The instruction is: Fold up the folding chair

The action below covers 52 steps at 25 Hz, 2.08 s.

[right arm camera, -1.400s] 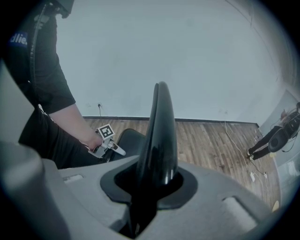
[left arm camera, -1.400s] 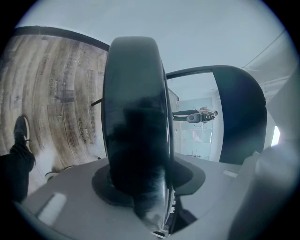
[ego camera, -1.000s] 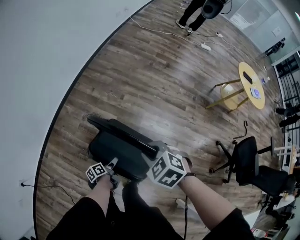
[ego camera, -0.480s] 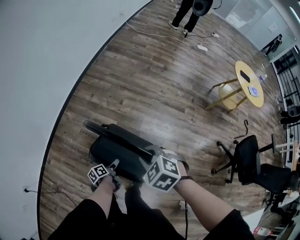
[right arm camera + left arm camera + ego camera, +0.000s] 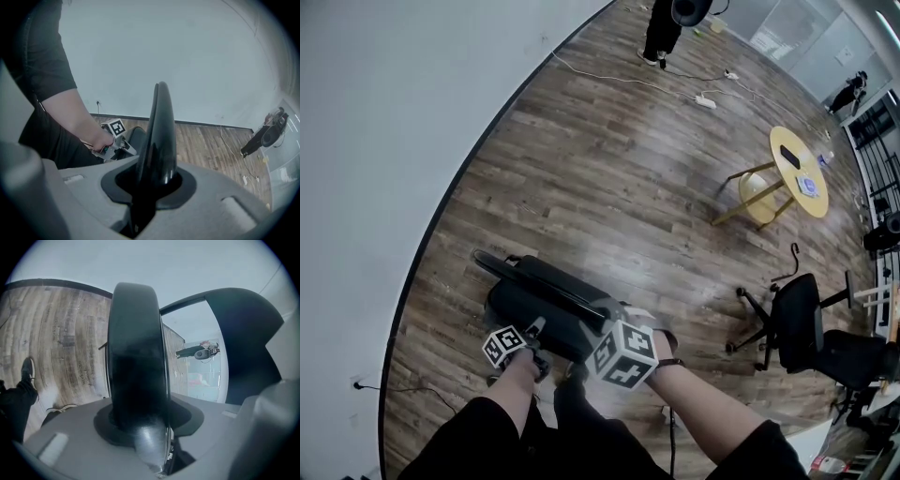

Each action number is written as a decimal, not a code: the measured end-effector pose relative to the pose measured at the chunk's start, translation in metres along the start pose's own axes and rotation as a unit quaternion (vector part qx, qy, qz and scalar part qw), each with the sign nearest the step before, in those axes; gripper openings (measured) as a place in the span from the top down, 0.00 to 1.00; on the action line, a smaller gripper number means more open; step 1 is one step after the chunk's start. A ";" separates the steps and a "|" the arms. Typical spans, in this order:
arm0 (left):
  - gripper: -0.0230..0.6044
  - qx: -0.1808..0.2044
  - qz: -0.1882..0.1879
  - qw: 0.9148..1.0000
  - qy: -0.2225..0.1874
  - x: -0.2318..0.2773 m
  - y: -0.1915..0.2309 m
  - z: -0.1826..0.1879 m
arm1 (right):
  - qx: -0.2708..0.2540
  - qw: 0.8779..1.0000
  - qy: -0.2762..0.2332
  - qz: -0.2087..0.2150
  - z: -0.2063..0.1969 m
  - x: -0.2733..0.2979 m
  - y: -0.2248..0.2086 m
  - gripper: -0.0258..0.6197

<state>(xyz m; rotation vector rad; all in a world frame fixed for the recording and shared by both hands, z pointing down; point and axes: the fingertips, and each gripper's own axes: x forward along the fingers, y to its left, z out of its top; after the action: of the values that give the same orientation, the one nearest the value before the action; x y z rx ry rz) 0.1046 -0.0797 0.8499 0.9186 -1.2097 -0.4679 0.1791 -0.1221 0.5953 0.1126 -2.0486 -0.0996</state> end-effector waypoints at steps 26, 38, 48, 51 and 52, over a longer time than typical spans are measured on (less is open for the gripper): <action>0.74 0.003 -0.006 1.000 -0.008 0.019 -0.062 0.011 | -0.028 0.999 -0.009 -0.025 0.007 -0.006 0.011 0.87; 0.74 0.007 -0.002 1.000 -0.009 0.028 -0.077 0.016 | -0.035 0.999 -0.009 -0.031 0.009 -0.005 0.009 0.87; 0.75 0.012 0.006 1.000 -0.011 0.041 -0.096 0.020 | -0.042 0.999 -0.010 -0.030 0.009 -0.005 -0.002 0.87; 0.75 0.014 0.008 1.000 -0.013 0.044 -0.098 0.022 | -0.042 0.999 -0.012 -0.028 0.009 -0.005 -0.008 0.87; 0.75 0.015 0.006 1.000 -0.014 0.045 -0.101 0.022 | -0.042 0.999 -0.014 -0.027 0.009 -0.005 -0.010 0.87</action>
<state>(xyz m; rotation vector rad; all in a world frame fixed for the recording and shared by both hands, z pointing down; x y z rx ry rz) 0.1137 -0.1789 0.7964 0.9331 -1.2504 -0.4565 0.1735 -0.1314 0.5851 0.1158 -2.0656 -0.2212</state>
